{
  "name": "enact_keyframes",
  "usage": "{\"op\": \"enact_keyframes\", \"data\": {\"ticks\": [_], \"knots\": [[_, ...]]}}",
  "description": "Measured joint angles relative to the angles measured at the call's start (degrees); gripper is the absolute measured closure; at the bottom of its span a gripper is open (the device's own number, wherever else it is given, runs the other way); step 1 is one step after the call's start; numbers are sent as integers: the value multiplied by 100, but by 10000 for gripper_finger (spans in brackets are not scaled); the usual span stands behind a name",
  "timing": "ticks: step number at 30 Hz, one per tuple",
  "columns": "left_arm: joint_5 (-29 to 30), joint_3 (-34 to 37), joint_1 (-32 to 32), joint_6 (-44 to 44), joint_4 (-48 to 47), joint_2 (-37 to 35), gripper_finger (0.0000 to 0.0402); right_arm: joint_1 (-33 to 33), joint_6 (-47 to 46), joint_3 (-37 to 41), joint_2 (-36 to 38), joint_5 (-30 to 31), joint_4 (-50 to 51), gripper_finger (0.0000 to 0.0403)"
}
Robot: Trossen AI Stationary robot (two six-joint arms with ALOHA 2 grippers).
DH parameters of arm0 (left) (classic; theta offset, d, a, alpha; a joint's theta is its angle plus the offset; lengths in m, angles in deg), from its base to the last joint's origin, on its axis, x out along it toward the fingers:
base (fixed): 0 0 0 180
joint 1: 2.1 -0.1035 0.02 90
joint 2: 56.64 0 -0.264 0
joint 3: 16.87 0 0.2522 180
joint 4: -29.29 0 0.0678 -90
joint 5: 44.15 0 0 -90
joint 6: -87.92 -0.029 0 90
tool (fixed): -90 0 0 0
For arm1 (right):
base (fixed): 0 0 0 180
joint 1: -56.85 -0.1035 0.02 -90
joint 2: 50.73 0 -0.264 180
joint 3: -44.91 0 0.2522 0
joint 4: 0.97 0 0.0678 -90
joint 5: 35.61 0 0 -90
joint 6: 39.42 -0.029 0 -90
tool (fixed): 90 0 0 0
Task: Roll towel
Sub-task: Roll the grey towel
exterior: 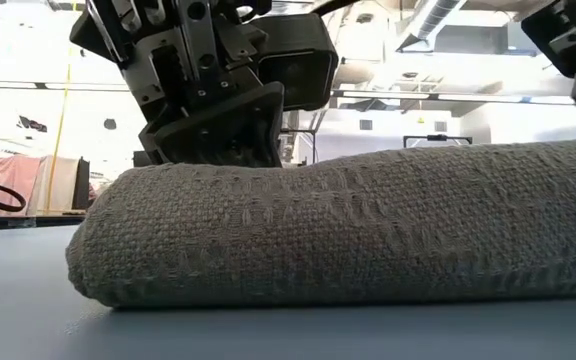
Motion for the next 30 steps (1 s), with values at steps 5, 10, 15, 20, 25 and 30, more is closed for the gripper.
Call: {"op": "enact_keyframes", "data": {"ticks": [5,10,15,20,25,30], "knots": [[-25,0,0,55,-21,0,401,-16,-34,-359,-443,56,473,182],[-45,0,-2,81,-32,0,401,-15,-161,-516,-803,4,582,178],[-103,0,-4,52,-55,0,401,42,-766,-585,-983,4,948,178],[-153,0,-21,-113,-55,0,401,44,-967,-585,-993,-10,1019,206],[-342,2,-112,-224,-53,2,401,137,-1213,-585,-991,-370,1013,305],[-451,11,-166,-441,-43,-87,401,295,-1372,-584,-984,-922,881,345]]}}
